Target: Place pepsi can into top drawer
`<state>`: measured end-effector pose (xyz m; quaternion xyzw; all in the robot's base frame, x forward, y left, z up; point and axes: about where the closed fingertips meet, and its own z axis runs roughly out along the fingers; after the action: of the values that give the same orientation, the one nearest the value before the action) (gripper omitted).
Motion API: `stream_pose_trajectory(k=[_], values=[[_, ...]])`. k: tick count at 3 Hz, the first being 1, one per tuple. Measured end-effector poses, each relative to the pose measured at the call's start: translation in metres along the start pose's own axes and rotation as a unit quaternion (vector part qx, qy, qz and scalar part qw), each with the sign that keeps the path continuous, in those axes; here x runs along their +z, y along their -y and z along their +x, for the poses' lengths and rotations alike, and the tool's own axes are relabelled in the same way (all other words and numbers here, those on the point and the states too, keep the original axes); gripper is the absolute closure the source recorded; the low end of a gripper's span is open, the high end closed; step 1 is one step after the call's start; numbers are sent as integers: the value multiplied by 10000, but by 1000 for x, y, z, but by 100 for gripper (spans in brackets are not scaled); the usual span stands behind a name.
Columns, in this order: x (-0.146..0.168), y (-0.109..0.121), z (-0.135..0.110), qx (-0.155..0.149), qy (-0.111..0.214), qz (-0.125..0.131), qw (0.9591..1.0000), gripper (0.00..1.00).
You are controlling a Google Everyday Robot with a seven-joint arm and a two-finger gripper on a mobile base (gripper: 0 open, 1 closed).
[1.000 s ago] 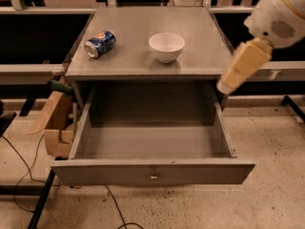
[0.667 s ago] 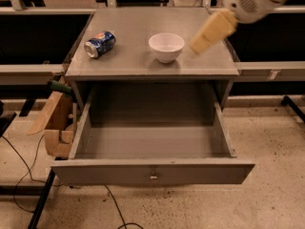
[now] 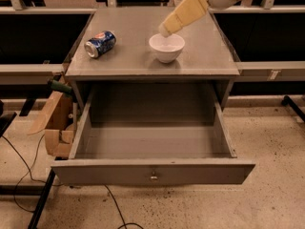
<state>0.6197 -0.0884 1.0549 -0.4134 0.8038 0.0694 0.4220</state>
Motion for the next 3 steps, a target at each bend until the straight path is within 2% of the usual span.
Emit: stream_pose_trajectory(k=[1, 2, 3], values=[[1, -2, 2, 135, 47, 69, 9999, 0], [37, -25, -10, 327, 220, -58, 9992, 0], [105, -65, -45, 523, 668, -270, 9960, 0]])
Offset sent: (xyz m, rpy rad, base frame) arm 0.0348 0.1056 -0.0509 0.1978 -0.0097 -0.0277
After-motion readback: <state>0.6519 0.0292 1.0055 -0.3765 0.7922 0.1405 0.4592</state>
